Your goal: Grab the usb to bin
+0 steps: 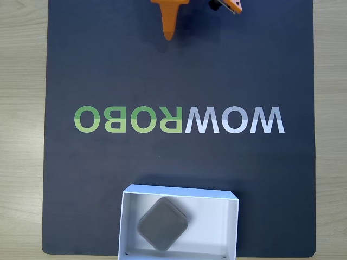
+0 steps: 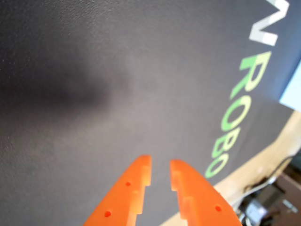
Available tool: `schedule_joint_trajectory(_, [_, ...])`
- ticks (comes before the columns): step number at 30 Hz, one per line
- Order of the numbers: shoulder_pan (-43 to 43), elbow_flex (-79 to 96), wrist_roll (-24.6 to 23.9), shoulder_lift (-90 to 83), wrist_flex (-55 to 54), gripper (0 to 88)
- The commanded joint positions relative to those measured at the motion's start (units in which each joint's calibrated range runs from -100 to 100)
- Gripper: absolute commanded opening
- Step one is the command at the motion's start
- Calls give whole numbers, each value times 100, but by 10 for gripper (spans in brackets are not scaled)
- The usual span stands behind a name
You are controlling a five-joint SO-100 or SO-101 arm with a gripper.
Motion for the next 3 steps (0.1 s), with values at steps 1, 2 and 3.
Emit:
schedule_joint_trajectory(1, [4,-18,14,39,-7,47])
schedule_joint_trajectory(2, [4,-18,14,39,-7,47])
schedule_joint_trajectory(3, [4,-18,14,39,-7,47])
